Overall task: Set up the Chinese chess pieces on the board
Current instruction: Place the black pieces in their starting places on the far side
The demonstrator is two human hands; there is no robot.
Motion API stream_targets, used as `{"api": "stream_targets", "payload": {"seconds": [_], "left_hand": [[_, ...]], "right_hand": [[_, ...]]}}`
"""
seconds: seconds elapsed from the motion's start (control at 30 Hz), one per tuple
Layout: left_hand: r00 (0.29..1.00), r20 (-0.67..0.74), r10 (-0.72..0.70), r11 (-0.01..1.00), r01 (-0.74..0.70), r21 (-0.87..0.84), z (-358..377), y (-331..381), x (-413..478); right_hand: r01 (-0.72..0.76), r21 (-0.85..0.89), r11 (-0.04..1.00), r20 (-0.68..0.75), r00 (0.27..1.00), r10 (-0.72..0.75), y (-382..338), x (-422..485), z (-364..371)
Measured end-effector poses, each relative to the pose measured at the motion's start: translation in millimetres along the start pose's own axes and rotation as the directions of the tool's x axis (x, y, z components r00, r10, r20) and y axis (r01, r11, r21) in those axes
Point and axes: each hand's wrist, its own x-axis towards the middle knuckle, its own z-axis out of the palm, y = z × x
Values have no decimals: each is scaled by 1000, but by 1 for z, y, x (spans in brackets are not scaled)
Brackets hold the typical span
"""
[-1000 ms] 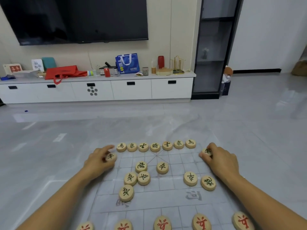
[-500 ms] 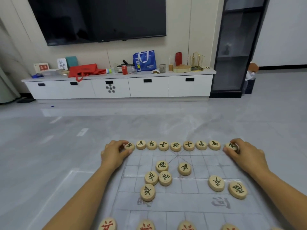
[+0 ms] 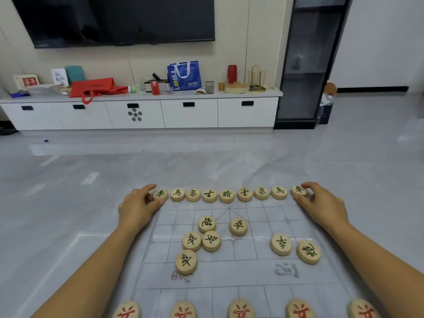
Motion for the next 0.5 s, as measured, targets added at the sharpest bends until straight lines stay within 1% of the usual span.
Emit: {"api": "stream_targets", "payload": {"seconds": [0.07, 0.23, 0.5], "left_hand": [[1000, -7, -14, 1000, 14, -27, 0, 1, 0], [1000, -16, -22, 999, 22, -33, 1, 0, -1], [1000, -18, -9, 999, 8, -42, 2, -1, -1]], "right_hand": [[0, 3, 1000, 7, 1000, 0, 1, 0, 0], [-22, 40, 999, 19, 1000, 22, 0, -1, -1], [-5, 4, 1000, 13, 1000, 5, 1, -1, -1]]}}
